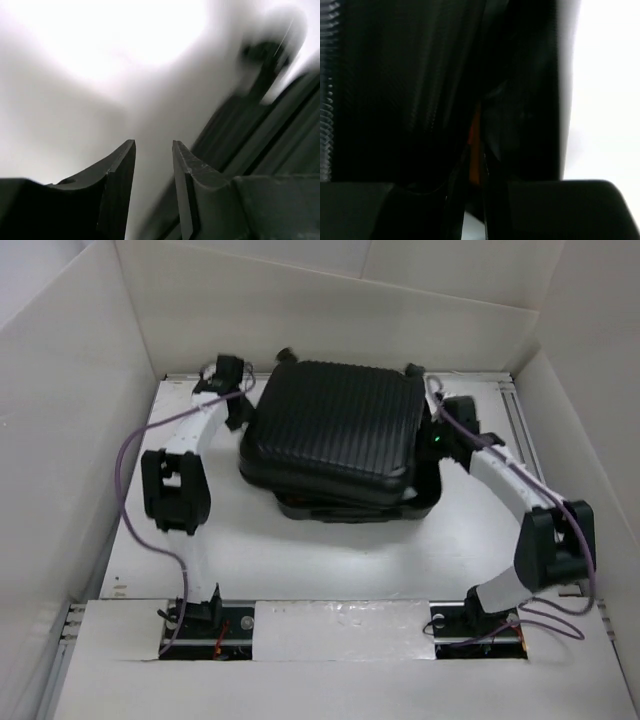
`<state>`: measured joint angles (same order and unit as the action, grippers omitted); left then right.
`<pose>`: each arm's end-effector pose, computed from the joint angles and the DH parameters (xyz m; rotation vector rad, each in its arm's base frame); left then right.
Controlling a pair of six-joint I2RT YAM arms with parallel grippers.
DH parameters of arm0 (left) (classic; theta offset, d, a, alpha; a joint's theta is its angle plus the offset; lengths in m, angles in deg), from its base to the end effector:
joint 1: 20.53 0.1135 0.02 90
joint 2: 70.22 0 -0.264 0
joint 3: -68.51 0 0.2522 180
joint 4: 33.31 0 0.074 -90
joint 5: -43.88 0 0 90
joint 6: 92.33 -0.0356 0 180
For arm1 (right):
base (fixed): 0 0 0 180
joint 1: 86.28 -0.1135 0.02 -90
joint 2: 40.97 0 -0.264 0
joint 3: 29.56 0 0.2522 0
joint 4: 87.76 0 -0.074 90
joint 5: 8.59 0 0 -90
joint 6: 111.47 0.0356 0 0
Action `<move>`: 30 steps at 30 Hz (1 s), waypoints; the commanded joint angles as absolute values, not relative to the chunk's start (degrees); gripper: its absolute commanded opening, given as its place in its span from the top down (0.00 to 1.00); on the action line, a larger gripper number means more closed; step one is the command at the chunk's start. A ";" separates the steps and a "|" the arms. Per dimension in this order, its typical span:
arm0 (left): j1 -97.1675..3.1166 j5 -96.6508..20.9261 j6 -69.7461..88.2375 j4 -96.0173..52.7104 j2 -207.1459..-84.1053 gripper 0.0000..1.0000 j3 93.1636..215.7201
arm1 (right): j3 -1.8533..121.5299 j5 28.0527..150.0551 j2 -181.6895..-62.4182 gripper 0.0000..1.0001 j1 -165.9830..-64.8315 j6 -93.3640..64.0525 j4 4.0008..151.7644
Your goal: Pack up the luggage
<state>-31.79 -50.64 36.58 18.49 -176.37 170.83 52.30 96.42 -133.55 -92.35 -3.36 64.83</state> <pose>0.3996 -0.0767 0.2599 -0.6409 2.4738 -0.2437 0.3619 0.0478 0.2634 0.0929 2.2589 0.5204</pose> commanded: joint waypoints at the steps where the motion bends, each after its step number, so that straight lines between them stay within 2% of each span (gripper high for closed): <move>1: -40.65 -36.37 38.63 2.83 -186.22 0.66 195.06 | 47.05 109.75 -122.21 0.76 -123.77 5.24 49.23; 2: -40.65 -39.24 36.80 9.21 -187.54 0.62 206.61 | 48.96 107.19 -118.62 0.75 -124.68 6.81 45.64; 3: -40.65 -39.27 36.78 9.28 -187.03 0.62 209.94 | 50.55 104.55 -117.19 0.75 -124.69 6.83 45.61; 4: -40.65 -44.14 35.21 13.37 -185.02 0.58 210.76 | 52.65 101.74 -116.13 0.72 -123.91 6.83 40.21; 5: -40.65 -47.15 34.59 13.41 -177.09 0.55 205.20 | 57.89 96.76 -114.38 0.68 -122.85 6.83 37.11; 6: -40.65 -49.96 33.97 12.45 -177.01 0.49 199.58 | 60.12 95.66 -113.40 0.65 -121.45 6.83 35.25; 7: -40.65 -53.30 33.96 7.40 -166.91 0.43 193.34 | 61.97 94.43 -112.44 0.61 -120.31 6.05 33.41; 9: -39.08 -53.86 33.96 3.14 -157.63 0.29 177.47 | 66.79 88.72 -111.20 0.55 -116.79 6.04 31.81; 11: -37.14 -57.61 33.96 4.61 -148.99 0.29 172.56 | 69.27 88.71 -111.89 0.54 -111.89 4.98 31.29; 15: -36.35 -63.24 33.26 10.06 -141.07 0.37 163.51 | 76.12 95.47 -116.64 0.51 -106.77 2.08 31.98; 17: -36.35 -64.49 34.74 11.29 -136.35 0.41 156.13 | 77.28 94.69 -119.00 0.42 -105.45 1.56 34.17; 20: -36.35 -67.30 37.91 13.67 -131.76 0.45 146.99 | 75.44 97.14 -124.09 0.35 -100.71 2.86 40.66; 22: -34.25 -64.52 41.60 13.67 -128.32 0.58 142.15 | 75.43 101.42 -127.96 0.39 -96.42 4.89 45.94; 25: -31.07 -54.42 45.28 9.30 -127.26 0.77 129.51 | 82.60 103.45 -139.63 0.68 -92.19 6.39 47.63; 30: -31.07 -48.42 46.97 -0.64 -130.94 0.78 125.08 | 85.72 102.68 -146.70 0.75 -91.99 6.58 45.88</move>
